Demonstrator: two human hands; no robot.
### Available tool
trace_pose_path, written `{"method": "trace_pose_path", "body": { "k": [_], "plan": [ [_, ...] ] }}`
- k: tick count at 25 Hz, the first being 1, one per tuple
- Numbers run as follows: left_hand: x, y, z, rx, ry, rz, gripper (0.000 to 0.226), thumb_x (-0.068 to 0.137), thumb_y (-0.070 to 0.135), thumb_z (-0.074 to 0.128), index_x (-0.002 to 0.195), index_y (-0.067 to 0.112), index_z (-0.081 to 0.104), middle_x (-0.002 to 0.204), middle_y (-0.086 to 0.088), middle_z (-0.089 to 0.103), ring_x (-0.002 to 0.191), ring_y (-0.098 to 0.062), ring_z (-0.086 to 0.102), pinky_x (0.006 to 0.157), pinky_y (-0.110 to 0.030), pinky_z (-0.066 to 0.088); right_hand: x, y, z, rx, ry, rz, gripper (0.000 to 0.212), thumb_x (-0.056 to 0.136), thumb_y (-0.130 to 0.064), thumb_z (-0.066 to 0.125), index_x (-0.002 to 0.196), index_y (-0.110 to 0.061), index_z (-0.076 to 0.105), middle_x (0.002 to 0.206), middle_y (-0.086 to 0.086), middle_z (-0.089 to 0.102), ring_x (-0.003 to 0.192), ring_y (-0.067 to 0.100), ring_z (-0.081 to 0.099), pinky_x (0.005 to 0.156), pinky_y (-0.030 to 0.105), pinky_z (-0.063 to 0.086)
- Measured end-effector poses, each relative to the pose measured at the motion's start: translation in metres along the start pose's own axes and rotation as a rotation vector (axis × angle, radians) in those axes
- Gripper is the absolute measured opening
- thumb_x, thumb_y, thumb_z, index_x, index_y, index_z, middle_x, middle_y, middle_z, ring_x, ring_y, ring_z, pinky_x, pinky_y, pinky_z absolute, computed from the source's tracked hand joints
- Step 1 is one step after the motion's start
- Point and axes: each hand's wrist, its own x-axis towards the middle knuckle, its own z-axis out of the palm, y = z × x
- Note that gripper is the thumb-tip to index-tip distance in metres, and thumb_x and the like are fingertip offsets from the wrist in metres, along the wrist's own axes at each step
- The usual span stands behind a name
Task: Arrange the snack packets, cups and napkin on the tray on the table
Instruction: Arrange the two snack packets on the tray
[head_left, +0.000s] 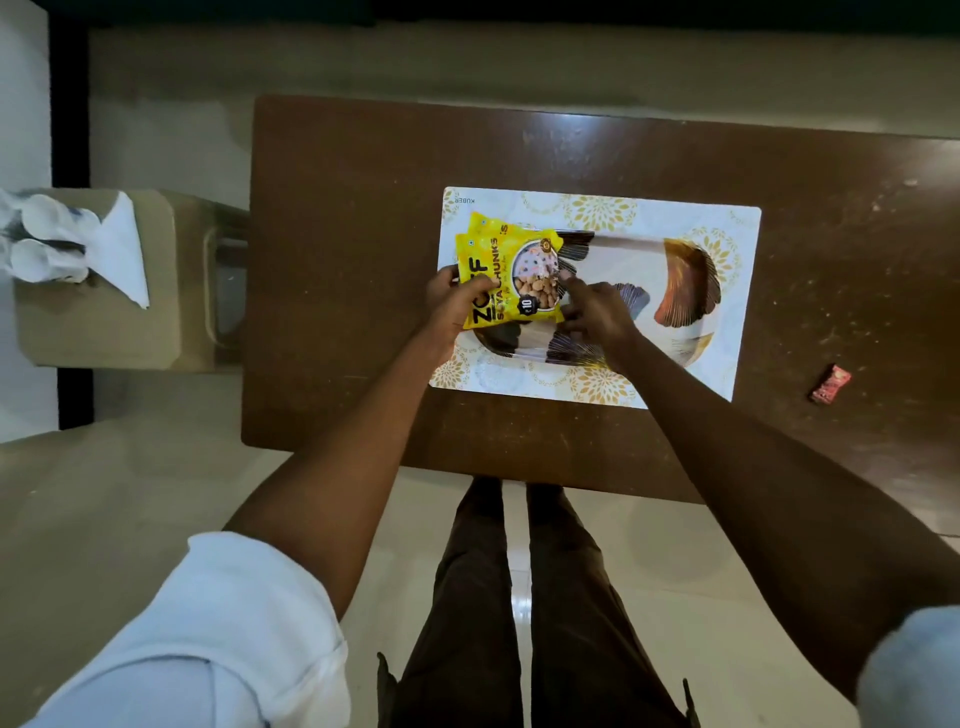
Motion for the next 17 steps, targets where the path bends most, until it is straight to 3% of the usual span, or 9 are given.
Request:
{"method": "trace_pose_path", "body": {
  "k": [2, 3, 6, 8, 10, 12, 14, 16, 17],
  "plan": [
    [-0.002, 0.010, 0.004, 0.095, 0.066, 0.084, 0.039, 0.093, 0.024, 0.075, 0.125, 0.004, 0.066, 0.095, 0.000, 0.073, 0.070, 0.001, 0.071, 0.062, -0.022, 0.058, 0.003, -0.005, 0.014, 0.000, 0.009, -0.028, 0.043, 0.098, -0.045, 0.068, 0.084, -0.006, 0.056, 0.072, 0.012, 0.048, 0.059, 0.020, 0.046, 0.056, 0.032, 0.031],
    [-0.002, 0.014, 0.005, 0.145, 0.094, 0.116, 0.041, 0.094, 0.026, 0.074, 0.128, 0.004, 0.064, 0.100, -0.004, 0.072, 0.070, -0.001, 0.071, 0.062, -0.022, 0.058, 0.004, -0.009, 0.021, -0.018, 0.054, -0.055, 0.039, 0.097, -0.041, 0.070, 0.085, -0.006, 0.061, 0.072, 0.008, 0.055, 0.059, 0.017, 0.051, 0.058, 0.030, 0.035],
    [-0.001, 0.019, 0.007, 0.323, 0.103, 0.243, 0.040, 0.096, 0.020, 0.072, 0.129, -0.001, 0.064, 0.117, -0.024, 0.068, 0.085, -0.023, 0.064, 0.074, -0.039, 0.055, 0.007, -0.015, 0.037, -0.003, 0.107, -0.124, 0.017, 0.094, -0.017, 0.072, 0.099, -0.001, 0.070, 0.072, 0.006, 0.068, 0.054, 0.015, 0.059, 0.054, 0.027, 0.046],
    [-0.001, 0.021, 0.009, 0.335, 0.091, 0.309, 0.036, 0.096, 0.015, 0.071, 0.127, -0.002, 0.066, 0.117, -0.025, 0.069, 0.092, -0.029, 0.066, 0.081, -0.043, 0.056, 0.008, -0.016, 0.040, -0.016, 0.126, -0.164, 0.021, 0.094, -0.009, 0.071, 0.111, 0.003, 0.069, 0.080, 0.009, 0.071, 0.059, 0.018, 0.061, 0.056, 0.029, 0.050],
    [0.000, 0.026, 0.010, 0.359, 0.077, 0.322, 0.033, 0.097, 0.013, 0.070, 0.126, -0.001, 0.067, 0.118, -0.023, 0.070, 0.103, -0.036, 0.069, 0.087, -0.043, 0.057, 0.009, -0.017, 0.041, -0.066, 0.150, -0.209, 0.034, 0.093, -0.008, 0.072, 0.125, 0.000, 0.065, 0.104, 0.013, 0.074, 0.079, 0.021, 0.068, 0.063, 0.029, 0.056],
    [0.004, 0.025, 0.009, 0.390, 0.052, 0.303, 0.031, 0.097, 0.011, 0.068, 0.125, -0.003, 0.067, 0.116, -0.024, 0.072, 0.098, -0.034, 0.071, 0.084, -0.041, 0.058, 0.012, -0.016, 0.042, -0.075, 0.168, -0.219, 0.045, 0.092, -0.007, 0.074, 0.135, -0.002, 0.060, 0.119, 0.013, 0.071, 0.094, 0.022, 0.069, 0.063, 0.022, 0.057],
    [0.006, 0.024, 0.008, 0.407, 0.044, 0.290, 0.030, 0.098, 0.010, 0.068, 0.125, -0.003, 0.067, 0.114, -0.024, 0.073, 0.090, -0.027, 0.069, 0.078, -0.038, 0.058, 0.013, -0.017, 0.042, -0.069, 0.181, -0.213, 0.053, 0.091, -0.007, 0.077, 0.140, -0.002, 0.057, 0.119, 0.011, 0.068, 0.097, 0.022, 0.067, 0.057, 0.016, 0.054],
    [0.004, 0.024, 0.008, 0.434, 0.041, 0.296, 0.033, 0.097, 0.014, 0.070, 0.126, -0.001, 0.068, 0.116, -0.026, 0.070, 0.089, -0.027, 0.068, 0.079, -0.039, 0.059, 0.013, -0.017, 0.041, -0.069, 0.195, -0.206, 0.053, 0.089, -0.007, 0.078, 0.138, -0.003, 0.058, 0.115, 0.009, 0.068, 0.096, 0.023, 0.068, 0.057, 0.017, 0.054],
    [0.004, 0.023, 0.007, 0.480, 0.065, 0.289, 0.039, 0.096, 0.019, 0.072, 0.130, 0.003, 0.067, 0.122, -0.026, 0.065, 0.096, -0.030, 0.067, 0.087, -0.042, 0.059, 0.013, -0.016, 0.041, -0.058, 0.202, -0.212, 0.050, 0.089, -0.005, 0.077, 0.135, -0.002, 0.058, 0.115, 0.011, 0.069, 0.095, 0.025, 0.068, 0.059, 0.021, 0.056]
  ]
}}
